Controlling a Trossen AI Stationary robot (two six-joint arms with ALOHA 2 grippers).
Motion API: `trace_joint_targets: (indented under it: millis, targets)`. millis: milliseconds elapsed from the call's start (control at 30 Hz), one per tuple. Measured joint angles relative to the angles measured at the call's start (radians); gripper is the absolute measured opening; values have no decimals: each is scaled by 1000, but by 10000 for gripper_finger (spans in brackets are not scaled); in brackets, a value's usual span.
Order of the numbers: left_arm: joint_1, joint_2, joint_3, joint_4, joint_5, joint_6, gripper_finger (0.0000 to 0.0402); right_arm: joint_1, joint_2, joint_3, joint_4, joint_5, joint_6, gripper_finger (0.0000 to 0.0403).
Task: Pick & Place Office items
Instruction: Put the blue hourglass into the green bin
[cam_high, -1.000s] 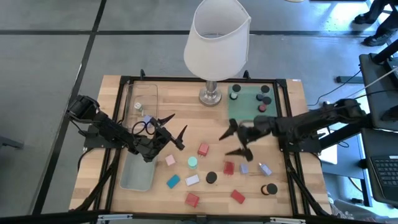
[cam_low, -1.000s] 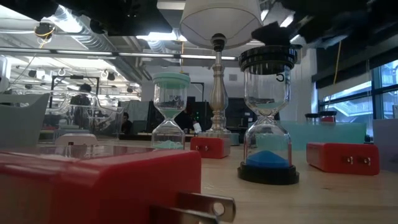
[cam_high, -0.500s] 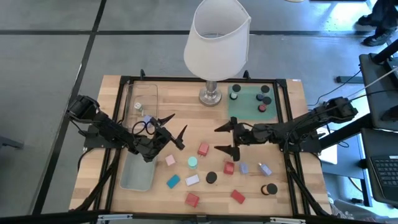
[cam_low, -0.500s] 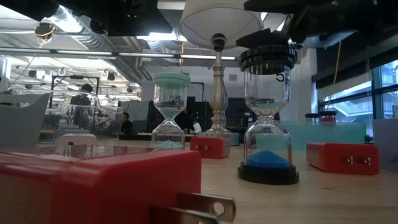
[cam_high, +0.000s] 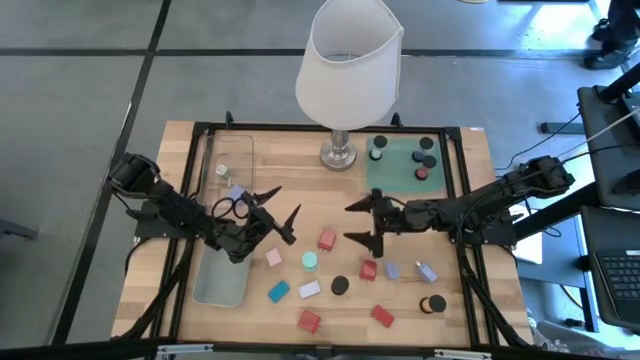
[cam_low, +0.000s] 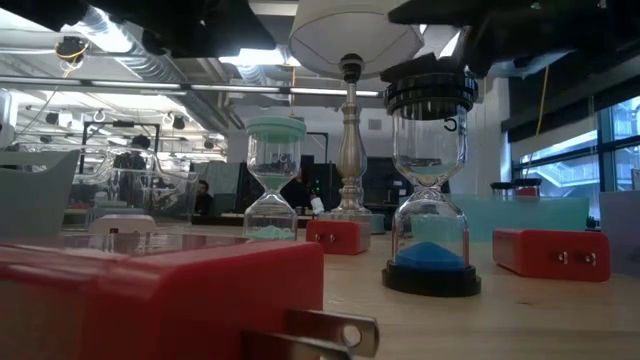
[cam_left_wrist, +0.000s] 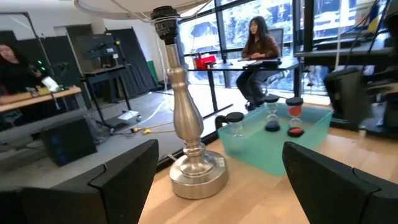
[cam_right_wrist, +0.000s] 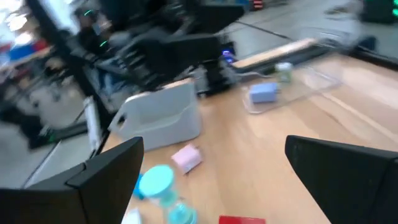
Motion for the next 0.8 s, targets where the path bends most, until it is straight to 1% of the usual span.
trace_joint_targets:
  millis: [100,167,267,333,400,500,700,767,800]
  targets:
    - [-13,0,0,0,0,-26,340,0,0,0,1,6,104,394]
    - [-19,0,0,0,0,-53,340,2,0,0,1,-59,185,393]
    - [-28,0,0,0,0,-97,340,4,0,0,1,-200,265,394]
    - [-32,0,0,0,0,-114,340,13,0,0,1,-235,301,394]
    - [-35,0,0,0,1,-121,340,23,0,0,1,-235,320,394]
    - [-38,0,0,0,5,-121,340,33,0,0,1,-215,303,394]
    - [-41,0,0,0,4,-70,340,35,0,0,9,-96,314,394]
    - [-41,0,0,-1,4,-52,340,35,0,1,20,-101,312,394]
    - [-41,0,0,-3,4,-52,340,36,0,1,28,-123,288,394]
